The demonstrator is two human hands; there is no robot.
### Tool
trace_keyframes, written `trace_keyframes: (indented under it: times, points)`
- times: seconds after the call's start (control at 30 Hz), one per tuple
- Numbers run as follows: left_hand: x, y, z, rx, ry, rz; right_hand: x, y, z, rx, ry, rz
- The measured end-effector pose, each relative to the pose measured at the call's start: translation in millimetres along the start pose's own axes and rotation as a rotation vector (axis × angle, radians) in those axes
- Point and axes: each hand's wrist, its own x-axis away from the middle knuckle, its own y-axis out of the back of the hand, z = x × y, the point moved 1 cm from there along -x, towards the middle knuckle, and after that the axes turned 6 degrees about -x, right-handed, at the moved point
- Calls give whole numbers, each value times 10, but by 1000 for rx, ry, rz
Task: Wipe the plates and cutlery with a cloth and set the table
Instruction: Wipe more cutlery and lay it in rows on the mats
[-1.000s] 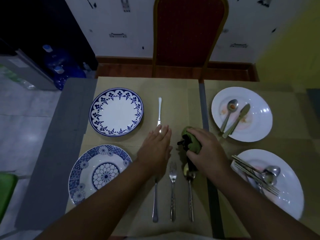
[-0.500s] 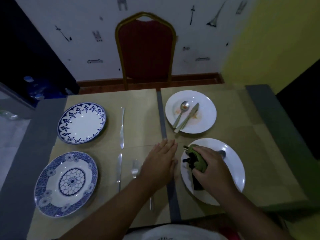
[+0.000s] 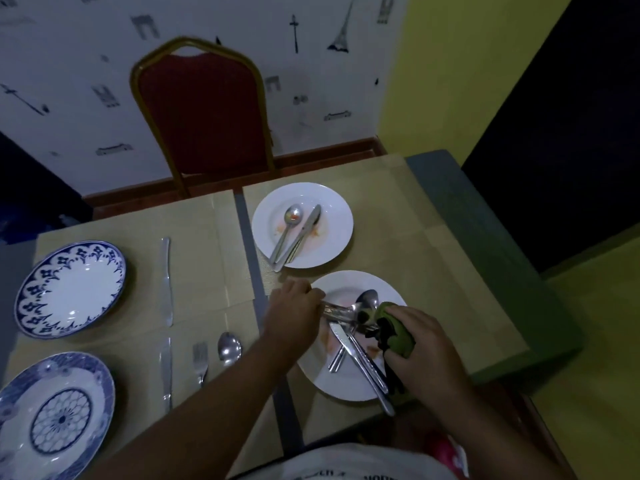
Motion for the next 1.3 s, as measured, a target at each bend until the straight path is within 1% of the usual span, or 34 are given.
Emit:
trace_keyframes:
  times: [0.17,0.3,0.47,0.53,0.63,0.73,0.83,0.9,0.97,1.03,1.1,1.17,1.23,1.3]
  points:
    - [-205,-95,8,-50,-7,65,8,25,1,-15,-36,15]
    - [-309,-104,39,-38,-29,97,-7,3,-17,-16,-67,45]
    - [-380,-28,74,42,15,155,-33,-22,-13,-25,-72,51]
    - [-400,35,81,113,37,188,-46,-22,-3,-20,-67,52]
    - [-365,148,110,288,77,363,-69,-42,54,0,-32,48]
    - [-189,280,111,392,162,556,-85,-96,167,18,41,41]
    - [57,390,24,617,212,630,-50,-229,328,15,149,120]
    - [218,419,-46,783,243,620,-1,-358,382,51,260,203]
    - [365,401,-67,896,352,565,2,-459,303,94,313,251]
    - [498,368,-65,964,487,522,-45,-478,167,108,276,235]
    - [591,349,-70,995,565,496,-54,-465,144,119,242,211]
    - [639,345,-71,975,564,456,-2,-499,253,130,283,223]
    - [669,343,-54,904,479,391,58,-538,363,146,338,244]
    - [701,340,-41,836,379,334,6,-523,376,126,298,221]
